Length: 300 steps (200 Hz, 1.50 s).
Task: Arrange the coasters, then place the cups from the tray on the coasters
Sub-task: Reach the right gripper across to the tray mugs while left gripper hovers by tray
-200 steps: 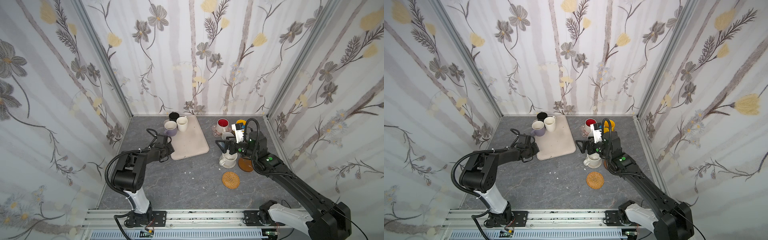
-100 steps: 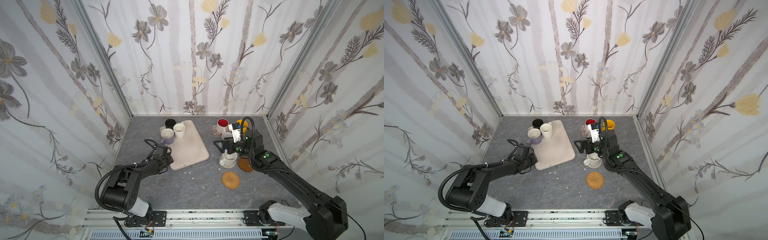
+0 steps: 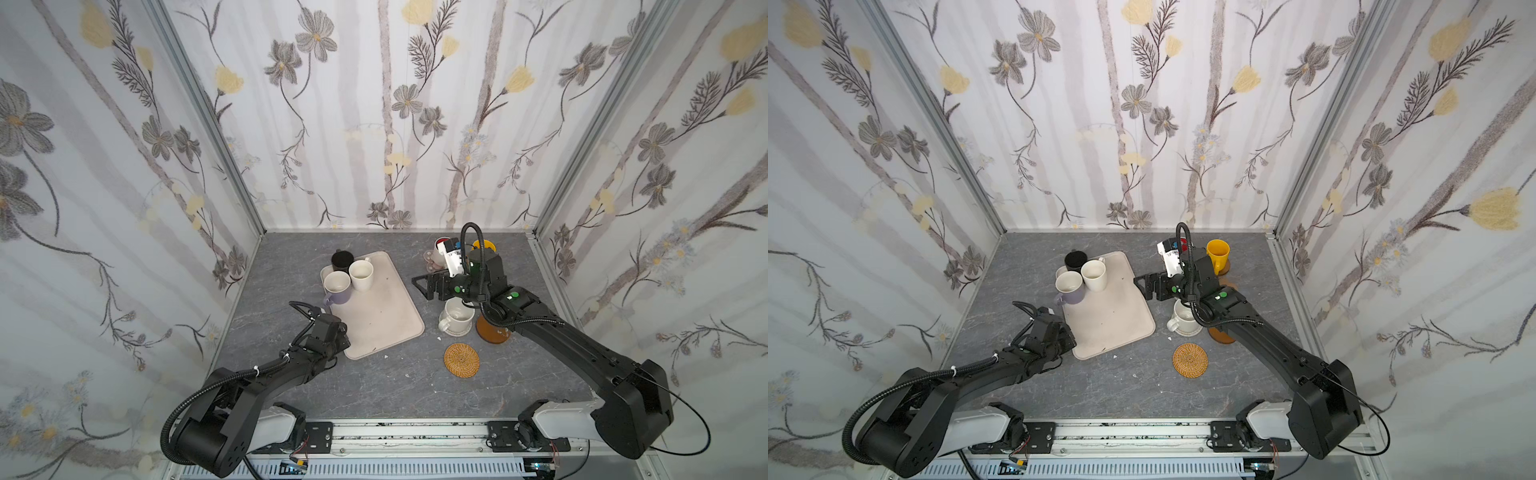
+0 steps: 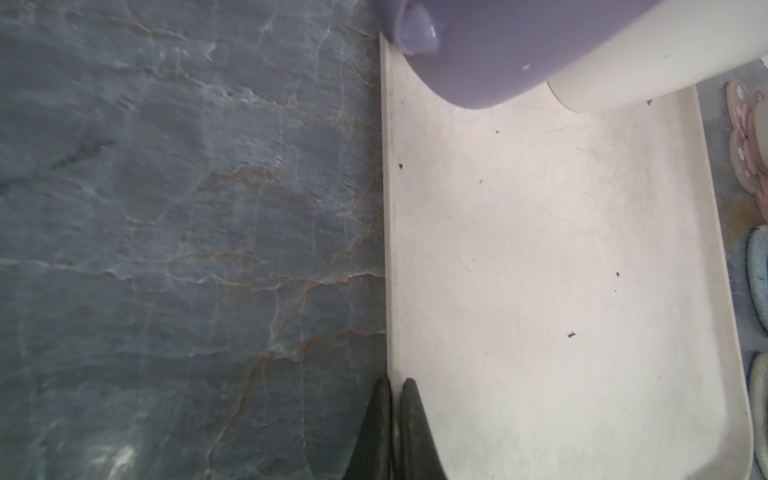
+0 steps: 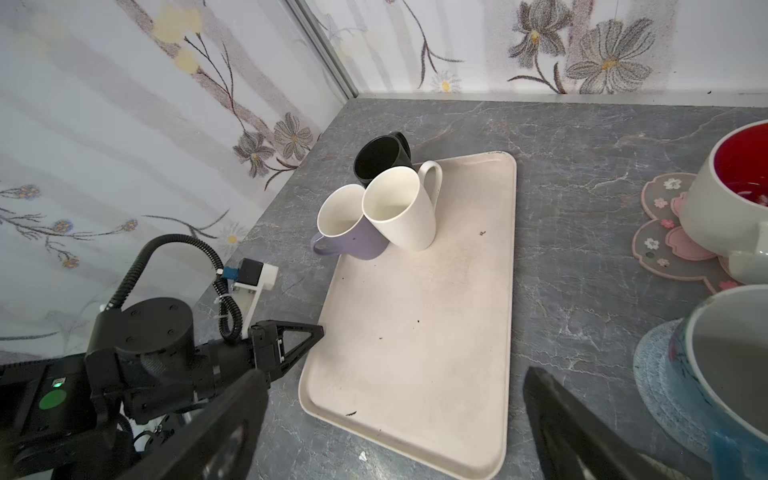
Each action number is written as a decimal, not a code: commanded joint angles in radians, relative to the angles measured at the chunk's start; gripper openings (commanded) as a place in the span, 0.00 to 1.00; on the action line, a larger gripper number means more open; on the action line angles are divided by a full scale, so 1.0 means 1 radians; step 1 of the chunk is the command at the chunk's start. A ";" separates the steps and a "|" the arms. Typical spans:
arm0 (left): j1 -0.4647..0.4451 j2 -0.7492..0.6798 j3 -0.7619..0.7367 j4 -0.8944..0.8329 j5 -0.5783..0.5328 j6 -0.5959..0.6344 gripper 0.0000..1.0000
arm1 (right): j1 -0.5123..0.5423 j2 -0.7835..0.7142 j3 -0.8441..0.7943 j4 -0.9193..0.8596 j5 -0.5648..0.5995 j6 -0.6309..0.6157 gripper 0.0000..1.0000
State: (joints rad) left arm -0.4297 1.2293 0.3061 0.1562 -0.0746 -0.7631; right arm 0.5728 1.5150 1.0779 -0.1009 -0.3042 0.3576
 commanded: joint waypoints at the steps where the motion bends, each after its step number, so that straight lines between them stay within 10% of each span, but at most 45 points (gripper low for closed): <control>1: -0.015 -0.034 -0.027 -0.018 0.007 -0.037 0.00 | 0.013 0.044 0.041 0.000 0.035 0.002 0.97; 33: -0.026 -0.086 -0.045 -0.018 0.013 -0.052 0.02 | 0.034 0.138 0.126 -0.027 0.059 0.003 0.98; 159: -0.026 -0.218 0.028 -0.135 0.027 -0.057 0.70 | 0.041 0.496 0.458 -0.104 0.138 0.000 0.99; 300: -0.021 -0.349 0.385 -0.478 -0.053 0.089 0.78 | 0.045 1.078 1.157 -0.258 0.191 0.046 0.87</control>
State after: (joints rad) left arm -0.4526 0.8871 0.6674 -0.2787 -0.1009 -0.7063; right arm 0.6186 2.5477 2.1902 -0.3626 -0.1234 0.3721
